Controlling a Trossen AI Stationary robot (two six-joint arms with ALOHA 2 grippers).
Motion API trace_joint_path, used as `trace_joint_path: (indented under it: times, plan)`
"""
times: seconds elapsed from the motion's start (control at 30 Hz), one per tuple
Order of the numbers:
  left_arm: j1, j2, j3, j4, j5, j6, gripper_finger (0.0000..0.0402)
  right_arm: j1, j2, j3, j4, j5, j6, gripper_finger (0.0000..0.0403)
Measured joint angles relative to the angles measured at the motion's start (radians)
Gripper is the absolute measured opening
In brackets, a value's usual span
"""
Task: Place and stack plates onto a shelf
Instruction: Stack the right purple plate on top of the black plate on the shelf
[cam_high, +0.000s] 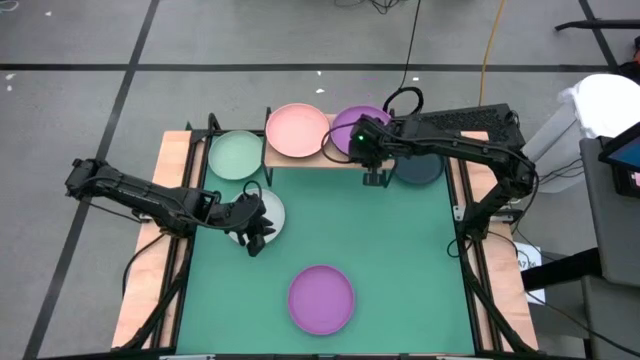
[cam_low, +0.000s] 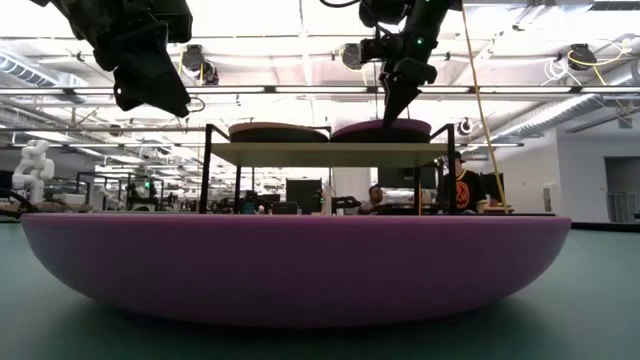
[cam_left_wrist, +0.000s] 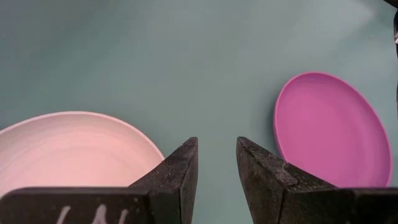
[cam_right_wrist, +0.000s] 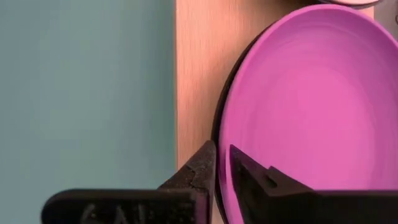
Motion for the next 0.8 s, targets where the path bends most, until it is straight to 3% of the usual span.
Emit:
trace_joint_path:
  times: [0.23, 0.47, 0.8]
  plan:
    - [0.0, 0.0, 0.0, -0.007, 0.0, -0.015, 0.0115, 0.017, -0.009, -0.001, 0.004, 0.097, -0.001, 0.0089]
    - [0.0, 0.0, 0.0, -0.069, -0.017, -0.061, 0.0115, 0.059, -0.092, -0.001, 0.013, 0.098, -0.002, 0.0119]
    - [0.0, 0.0, 0.0, -0.096, -0.017, -0.081, 0.0115, 0.112, -0.277, -0.001, -0.032, 0.127, 0.294, 0.0115]
